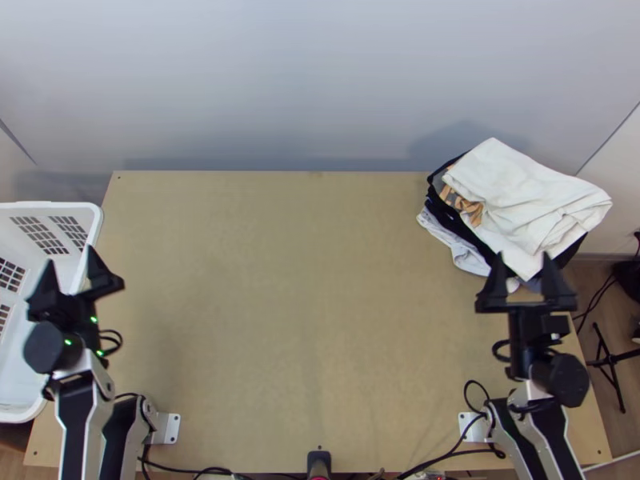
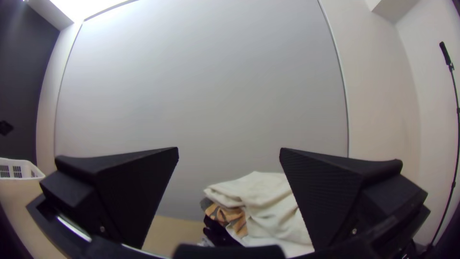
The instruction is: Fold the t-shirt
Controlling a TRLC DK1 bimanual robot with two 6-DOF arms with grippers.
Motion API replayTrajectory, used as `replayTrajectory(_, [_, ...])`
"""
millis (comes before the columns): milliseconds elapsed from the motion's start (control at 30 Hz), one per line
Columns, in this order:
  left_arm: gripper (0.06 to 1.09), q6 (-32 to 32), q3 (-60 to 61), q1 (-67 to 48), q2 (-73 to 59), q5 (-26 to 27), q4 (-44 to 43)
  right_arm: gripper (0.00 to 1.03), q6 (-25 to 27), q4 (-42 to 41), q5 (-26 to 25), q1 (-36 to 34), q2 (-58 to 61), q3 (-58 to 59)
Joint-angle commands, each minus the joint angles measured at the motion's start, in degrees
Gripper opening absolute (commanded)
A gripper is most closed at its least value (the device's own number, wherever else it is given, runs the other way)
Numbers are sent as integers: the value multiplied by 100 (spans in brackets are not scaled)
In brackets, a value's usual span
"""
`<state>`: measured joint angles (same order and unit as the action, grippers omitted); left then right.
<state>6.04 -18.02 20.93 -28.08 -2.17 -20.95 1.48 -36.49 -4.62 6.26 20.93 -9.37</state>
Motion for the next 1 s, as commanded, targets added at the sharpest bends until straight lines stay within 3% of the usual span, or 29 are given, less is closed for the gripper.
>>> replayTrajectory(0, [105,72,1345,-230,514,7,-577,98,-271,573,32,42,-493,928])
replayTrajectory(133, [105,90,1820,-511,751,7,-480,98,-385,1865,40,121,-766,928])
replayTrajectory(333, [105,266,1820,-827,637,15,495,98,-429,3640,40,244,-1671,893])
replayTrajectory(467, [105,239,1820,-924,1006,7,1216,98,-385,3631,40,156,-2110,893])
replayTrajectory(567, [105,231,1776,-915,1999,59,2183,98,-385,3631,40,174,-2093,893])
replayTrajectory(667, [105,213,1785,-897,2843,94,2060,98,-385,3631,40,174,-2093,901])
replayTrajectory(967, [105,213,1785,-880,2816,112,2104,98,-385,3631,40,174,-2102,893])
